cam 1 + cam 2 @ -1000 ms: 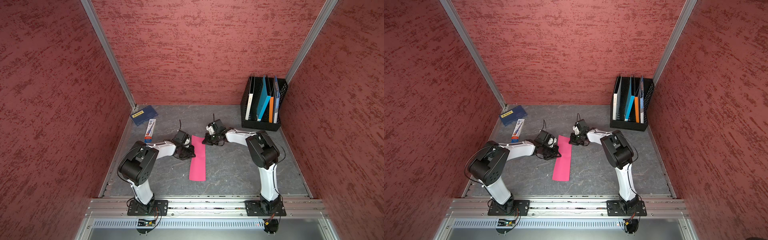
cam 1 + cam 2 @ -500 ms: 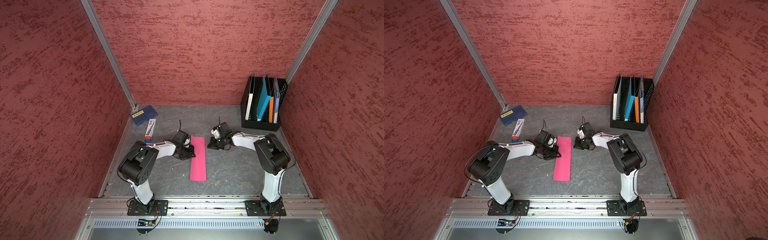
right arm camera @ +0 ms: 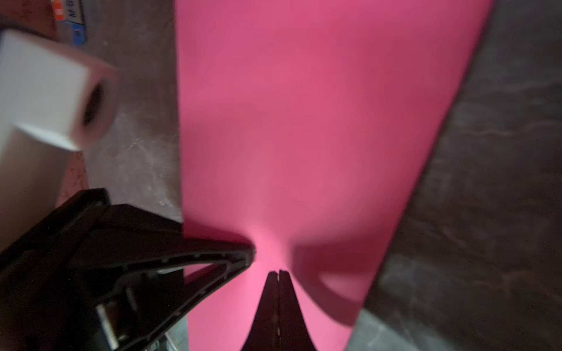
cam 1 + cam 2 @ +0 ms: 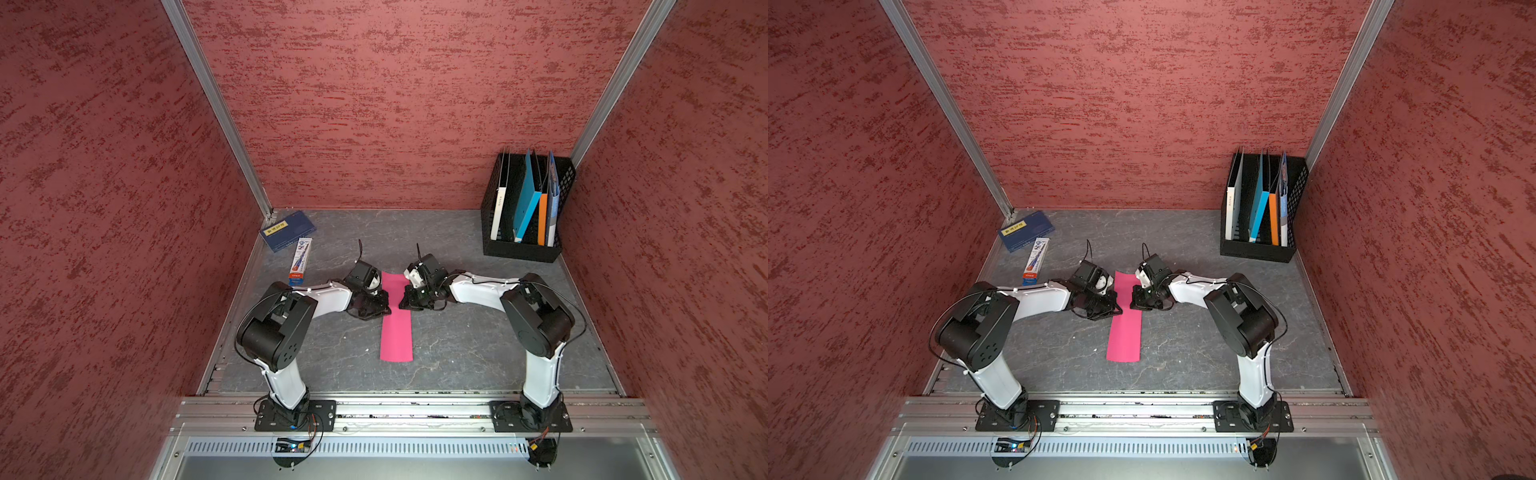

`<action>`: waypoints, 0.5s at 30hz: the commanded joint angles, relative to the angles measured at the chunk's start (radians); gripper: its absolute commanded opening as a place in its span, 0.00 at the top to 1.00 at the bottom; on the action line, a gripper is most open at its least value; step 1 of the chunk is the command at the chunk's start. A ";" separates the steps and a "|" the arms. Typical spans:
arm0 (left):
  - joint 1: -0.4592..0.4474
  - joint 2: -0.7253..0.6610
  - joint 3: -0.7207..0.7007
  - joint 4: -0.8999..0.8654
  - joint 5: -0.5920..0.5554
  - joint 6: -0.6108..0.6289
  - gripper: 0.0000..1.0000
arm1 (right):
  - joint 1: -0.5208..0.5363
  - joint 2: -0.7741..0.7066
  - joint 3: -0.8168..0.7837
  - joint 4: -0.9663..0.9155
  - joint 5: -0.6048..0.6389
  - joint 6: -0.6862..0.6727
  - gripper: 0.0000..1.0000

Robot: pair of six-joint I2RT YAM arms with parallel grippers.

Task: Fold the rectangular paper in half along the long edge
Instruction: Fold the paper at the center of the board.

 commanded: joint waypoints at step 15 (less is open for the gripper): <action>-0.005 -0.021 0.004 -0.018 -0.015 -0.010 1.00 | -0.057 -0.312 -0.259 0.013 0.121 -0.034 1.00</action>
